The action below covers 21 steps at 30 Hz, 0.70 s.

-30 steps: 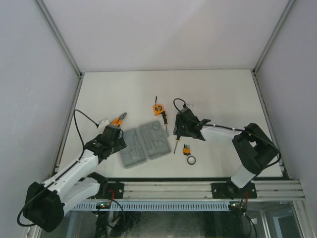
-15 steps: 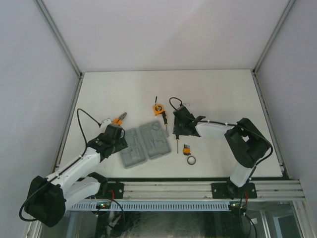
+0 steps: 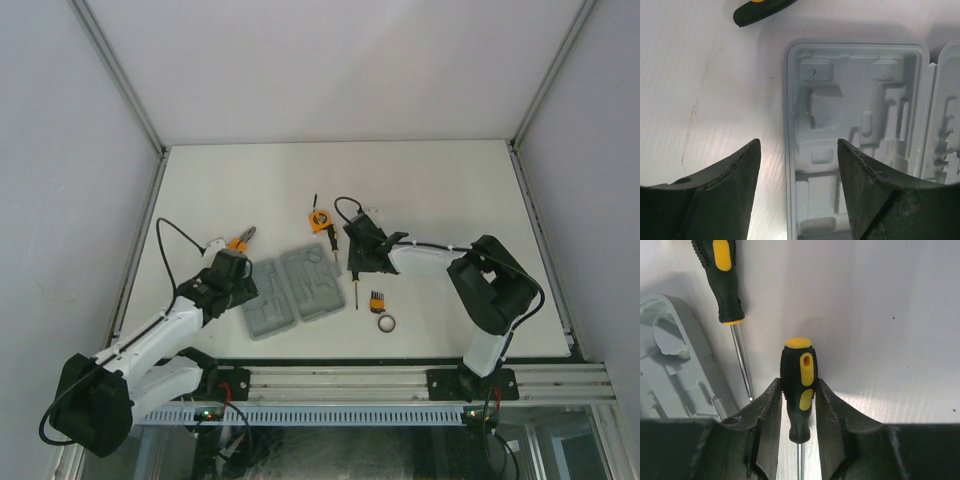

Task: Sort the tools into containers
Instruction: Pick up the screwdriver from the center of the board.

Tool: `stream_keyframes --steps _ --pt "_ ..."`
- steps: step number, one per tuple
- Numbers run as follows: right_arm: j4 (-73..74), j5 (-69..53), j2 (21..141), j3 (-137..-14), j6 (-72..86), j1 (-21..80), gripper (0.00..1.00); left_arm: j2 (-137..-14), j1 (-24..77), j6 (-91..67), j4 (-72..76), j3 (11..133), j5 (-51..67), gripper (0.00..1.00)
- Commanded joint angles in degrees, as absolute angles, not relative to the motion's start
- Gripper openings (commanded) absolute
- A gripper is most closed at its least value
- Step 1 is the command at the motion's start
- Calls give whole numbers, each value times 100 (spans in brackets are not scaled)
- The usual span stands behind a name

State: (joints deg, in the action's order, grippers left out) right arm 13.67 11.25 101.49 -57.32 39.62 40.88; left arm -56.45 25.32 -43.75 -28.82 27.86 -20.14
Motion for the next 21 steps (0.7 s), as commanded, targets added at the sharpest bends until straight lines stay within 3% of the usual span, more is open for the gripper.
stream_keyframes --steps 1,12,21 --pt "1567 1358 10009 -5827 3863 4135 17 -5405 2501 -4236 -2830 2759 -2036 67" --pt "1261 1383 8667 -5601 3894 4148 10 -4589 2501 -4130 -2974 2866 -1992 69" --pt "967 929 7531 -5171 3945 4123 7 -4090 2504 -3806 -2438 2871 -1202 70"
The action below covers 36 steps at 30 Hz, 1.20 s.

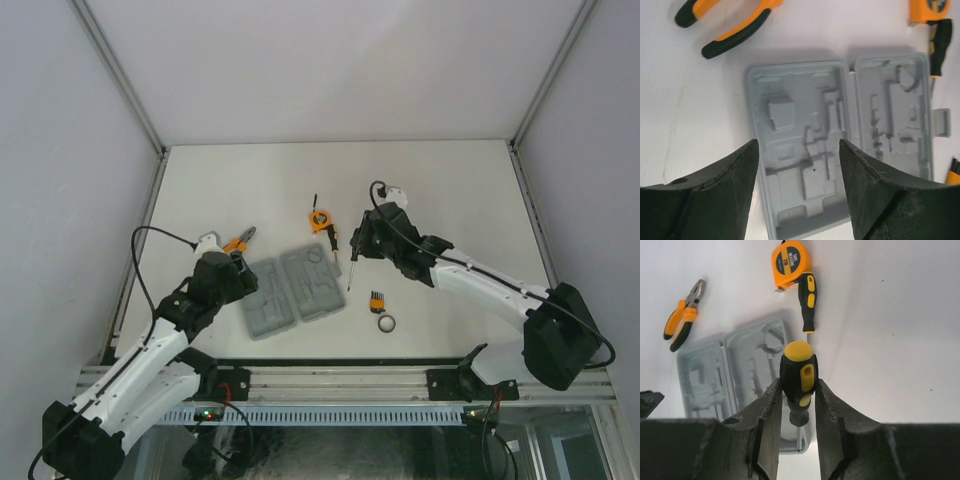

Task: Sort the tools into containers
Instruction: Pick up the screwdriver from the center of the board.

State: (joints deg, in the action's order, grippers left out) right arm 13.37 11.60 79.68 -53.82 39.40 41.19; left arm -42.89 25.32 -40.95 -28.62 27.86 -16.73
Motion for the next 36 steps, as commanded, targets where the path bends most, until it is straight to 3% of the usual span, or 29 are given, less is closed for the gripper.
stream_keyframes --steps 1,16,36 --pt "922 869 7438 -5115 3965 4110 7 -4057 2505 -3706 -2398 2885 -1116 70" --pt "404 359 6628 -4490 4462 3992 0 -3895 3563 -3632 -1463 2953 -452 70" --pt "-532 -512 6455 -4101 5424 4140 0 -4420 4628 -3610 -104 3054 460 71"
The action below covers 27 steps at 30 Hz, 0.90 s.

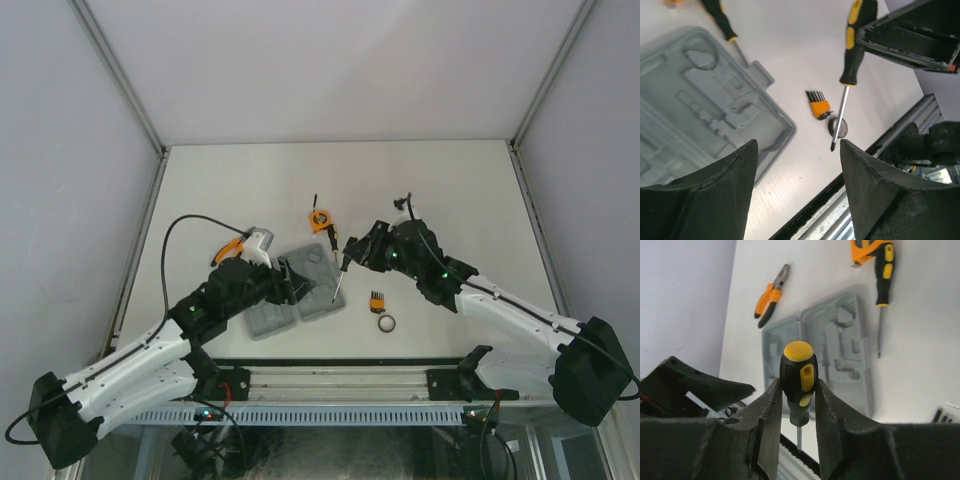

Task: Sort the tools into containers
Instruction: Pick up the screwdriver from the center of the board, then adjust the screwdriver.

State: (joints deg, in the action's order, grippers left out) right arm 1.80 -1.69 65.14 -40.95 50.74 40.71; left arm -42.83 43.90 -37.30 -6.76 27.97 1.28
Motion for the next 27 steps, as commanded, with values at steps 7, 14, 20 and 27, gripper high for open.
stream_keyframes --steps 7,14,20,27 --pt "-1000 -1085 6664 -4102 5754 4092 0 -4720 4974 -3514 120 3065 593 70" --pt "-1191 -1503 6697 -4101 5949 3989 0 -4994 5114 -3419 149 3120 648 67" --pt "-1333 -1792 6740 -4097 6113 3861 0 -5001 5149 -3406 229 3126 692 65" --pt "-1351 -1921 6763 -4102 6161 3851 0 -4984 5168 -3388 265 3238 809 58"
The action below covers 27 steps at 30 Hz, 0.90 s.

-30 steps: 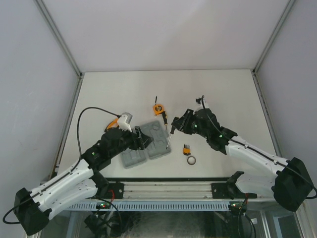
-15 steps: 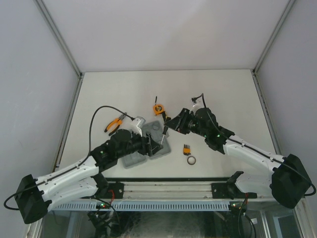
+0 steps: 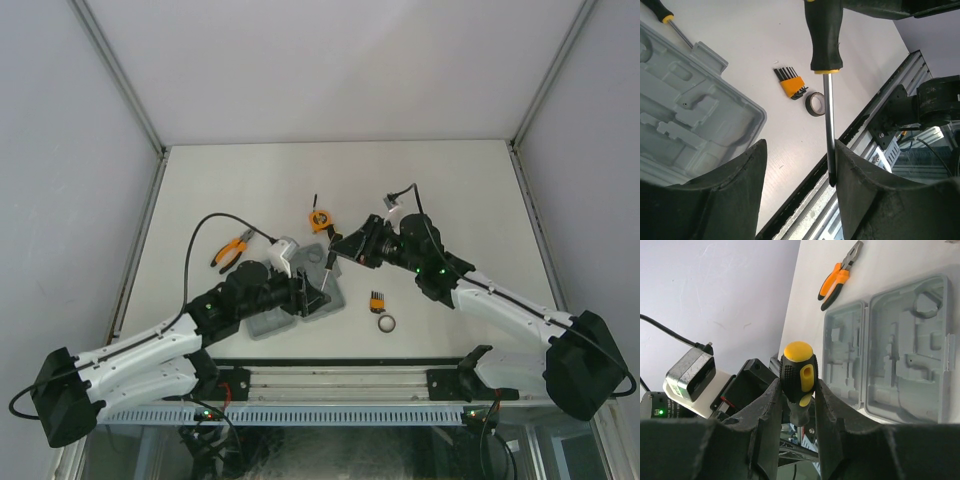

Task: Sort the tools into containers
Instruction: Adjust the screwdriver.

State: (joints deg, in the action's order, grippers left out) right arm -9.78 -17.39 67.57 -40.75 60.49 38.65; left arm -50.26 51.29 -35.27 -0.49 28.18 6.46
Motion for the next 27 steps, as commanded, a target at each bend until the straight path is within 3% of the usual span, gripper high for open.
stream_keyframes --steps 1,12,24,27 --pt "-1327 -1931 6767 -4100 6149 3850 0 -4982 5180 -3396 278 3254 821 57" --pt "-1141 -1852 6733 -4102 5984 3902 0 -4958 5186 -3521 344 3360 812 38" --pt "-876 -1567 6616 -4103 5777 3998 0 -4911 5186 -3629 330 3296 720 1" --pt "-800 -1478 6539 -4102 5713 3999 1 -4911 5188 -3634 293 3311 700 0"
